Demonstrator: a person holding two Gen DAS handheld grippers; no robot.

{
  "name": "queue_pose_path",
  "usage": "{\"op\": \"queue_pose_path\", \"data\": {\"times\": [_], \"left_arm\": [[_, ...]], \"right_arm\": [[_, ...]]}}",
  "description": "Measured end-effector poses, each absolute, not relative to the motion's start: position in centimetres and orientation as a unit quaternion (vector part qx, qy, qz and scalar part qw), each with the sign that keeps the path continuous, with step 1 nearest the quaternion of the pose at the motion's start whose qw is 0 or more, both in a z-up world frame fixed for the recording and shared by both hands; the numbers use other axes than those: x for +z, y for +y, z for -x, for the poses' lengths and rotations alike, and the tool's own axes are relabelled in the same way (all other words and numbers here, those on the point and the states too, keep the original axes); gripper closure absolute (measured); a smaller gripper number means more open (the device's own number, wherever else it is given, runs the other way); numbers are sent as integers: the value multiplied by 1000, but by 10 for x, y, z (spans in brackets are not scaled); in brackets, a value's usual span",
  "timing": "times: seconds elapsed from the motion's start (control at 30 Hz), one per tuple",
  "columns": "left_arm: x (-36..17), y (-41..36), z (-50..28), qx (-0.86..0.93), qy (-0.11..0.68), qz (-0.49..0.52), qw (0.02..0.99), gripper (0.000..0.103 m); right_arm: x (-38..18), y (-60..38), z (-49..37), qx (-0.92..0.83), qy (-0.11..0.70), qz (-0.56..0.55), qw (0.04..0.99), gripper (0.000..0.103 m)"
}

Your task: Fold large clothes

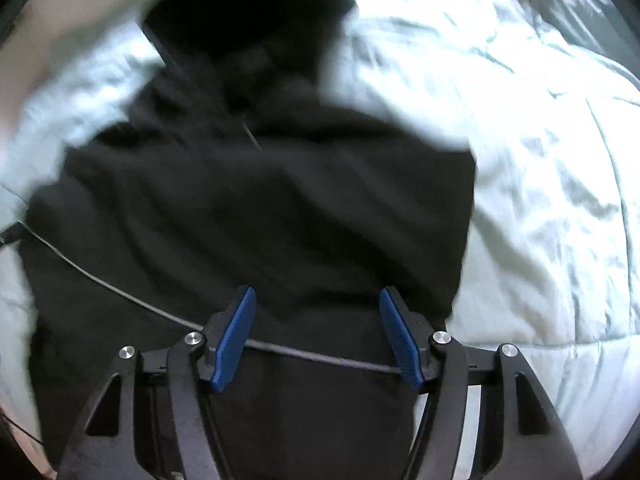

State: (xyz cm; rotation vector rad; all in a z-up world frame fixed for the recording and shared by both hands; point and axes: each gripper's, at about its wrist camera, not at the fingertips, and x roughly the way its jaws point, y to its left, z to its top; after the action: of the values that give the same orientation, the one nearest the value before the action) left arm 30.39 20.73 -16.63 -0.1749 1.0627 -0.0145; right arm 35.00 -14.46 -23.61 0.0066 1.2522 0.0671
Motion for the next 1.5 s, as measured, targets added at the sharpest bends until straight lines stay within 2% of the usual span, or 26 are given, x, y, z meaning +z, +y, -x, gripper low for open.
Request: {"op": "queue_pose_path", "data": {"times": [0.03,0.07,0.17,0.27,0.3,0.37,0.57,0.67,0.77,0.93,1.1,1.3,1.5], "left_arm": [[-157,201,-305,-21,490,88,867,46],[-153,196,-307,-39,482,95,870,44],[-166,168,-333,-88,493,104,859,43],[-224,152,-361,-78,557,94,821,44],[-246,153,-369,-57,580,86,808,50],[-260,155,-373,-56,584,84,806,53],[-230,157,-363,-56,574,79,813,53],[-202,164,-336,-73,550,87,827,52],[-195,174,-305,-92,542,121,827,52],[-234,185,-282,-72,568,166,803,53],[-243,179,-286,-58,579,162,797,53],[-208,163,-264,-45,572,94,814,53],[-157,182,-205,-54,542,105,832,53]], "right_arm": [[-231,-141,-355,36,578,-5,815,35],[-228,-136,-362,40,572,-5,819,35],[-243,-119,-391,40,575,-6,817,35],[-276,-108,-405,32,603,2,797,34],[-292,-106,-407,31,613,12,790,34],[-300,-103,-405,32,614,25,788,34],[-278,-106,-396,36,620,20,783,34],[-247,-112,-362,73,595,3,800,34],[-232,-118,-316,87,591,3,802,34],[-265,-133,-258,54,616,37,785,34],[-289,-139,-259,44,639,25,768,34],[-244,-151,-246,36,631,-7,775,34],[-193,-160,-206,31,608,-51,791,34]]}}
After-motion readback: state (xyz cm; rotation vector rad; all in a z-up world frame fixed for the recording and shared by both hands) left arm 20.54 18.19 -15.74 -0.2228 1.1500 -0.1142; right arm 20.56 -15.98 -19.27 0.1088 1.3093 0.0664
